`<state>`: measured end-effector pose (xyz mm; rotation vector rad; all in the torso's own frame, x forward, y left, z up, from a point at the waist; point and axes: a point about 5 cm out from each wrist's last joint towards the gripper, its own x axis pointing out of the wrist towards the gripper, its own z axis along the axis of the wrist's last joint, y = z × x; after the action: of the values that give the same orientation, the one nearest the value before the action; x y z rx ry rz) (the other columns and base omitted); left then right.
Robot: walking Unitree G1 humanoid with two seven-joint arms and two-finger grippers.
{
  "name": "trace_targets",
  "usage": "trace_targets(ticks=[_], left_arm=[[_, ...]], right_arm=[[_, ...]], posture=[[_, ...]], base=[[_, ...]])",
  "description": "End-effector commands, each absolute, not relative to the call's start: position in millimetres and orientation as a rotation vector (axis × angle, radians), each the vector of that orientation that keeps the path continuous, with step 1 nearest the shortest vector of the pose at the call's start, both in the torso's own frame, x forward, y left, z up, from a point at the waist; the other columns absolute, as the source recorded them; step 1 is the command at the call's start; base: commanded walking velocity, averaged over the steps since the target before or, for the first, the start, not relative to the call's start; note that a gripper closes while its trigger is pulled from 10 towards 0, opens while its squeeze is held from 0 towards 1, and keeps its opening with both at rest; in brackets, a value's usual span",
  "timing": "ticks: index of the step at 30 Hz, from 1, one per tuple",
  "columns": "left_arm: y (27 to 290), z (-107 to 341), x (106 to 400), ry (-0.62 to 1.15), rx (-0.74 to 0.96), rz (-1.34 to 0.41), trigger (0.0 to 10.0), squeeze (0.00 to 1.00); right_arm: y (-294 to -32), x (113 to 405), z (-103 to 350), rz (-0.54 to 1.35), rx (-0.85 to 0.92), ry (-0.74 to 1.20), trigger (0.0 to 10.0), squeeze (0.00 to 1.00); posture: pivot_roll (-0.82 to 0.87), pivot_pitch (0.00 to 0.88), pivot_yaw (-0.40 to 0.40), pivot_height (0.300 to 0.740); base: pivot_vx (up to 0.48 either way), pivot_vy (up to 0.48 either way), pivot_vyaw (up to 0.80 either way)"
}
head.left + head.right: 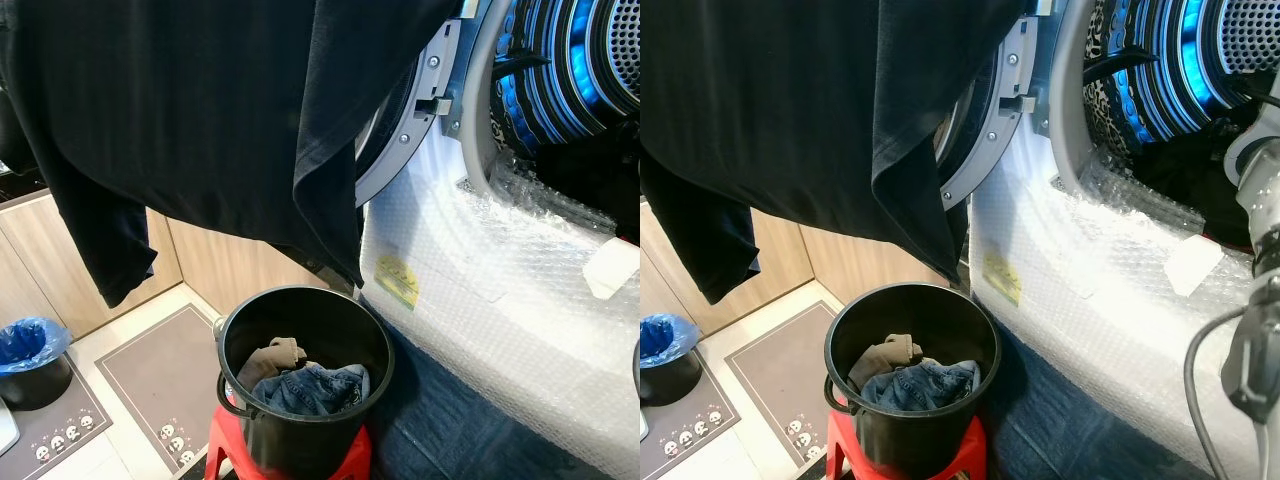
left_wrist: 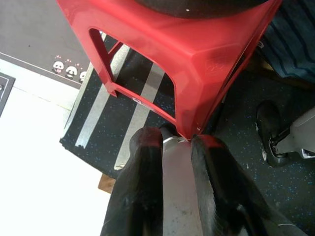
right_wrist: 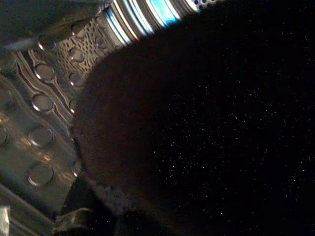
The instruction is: Clothes washing
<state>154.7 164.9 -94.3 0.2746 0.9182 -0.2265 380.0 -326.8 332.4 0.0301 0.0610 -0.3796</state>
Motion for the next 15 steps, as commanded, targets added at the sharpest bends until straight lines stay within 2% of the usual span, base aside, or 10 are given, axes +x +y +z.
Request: trace_targets(ticks=[1,6,15], left_arm=[[175,-105,128,1.05,0.299,-0.231,10.0,0.0],[172,-104,134,1.036,0.299,-0.246,10.0,0.0],[181,-104,131,1.053,0.315,-0.239,10.0,0.0]], right_arm=[[-325,379,332,-0.367,0.015,0.068,10.0,1.0],[-315,371,325,-0.284,0.001,0.058,10.0,1.0],[-320,346,337,-0.277,-0.105,0.01,10.0,1.0]], posture=[[-0.06,0.0,-0.043,0.74],[-0.06,0.0,-0.029,0.74],[-0.07,0.0,-0.01,0.74]], base=[[0.0,0.0,0.0],[0.0,0.0,0.0],[0.0,0.0,0.0]])
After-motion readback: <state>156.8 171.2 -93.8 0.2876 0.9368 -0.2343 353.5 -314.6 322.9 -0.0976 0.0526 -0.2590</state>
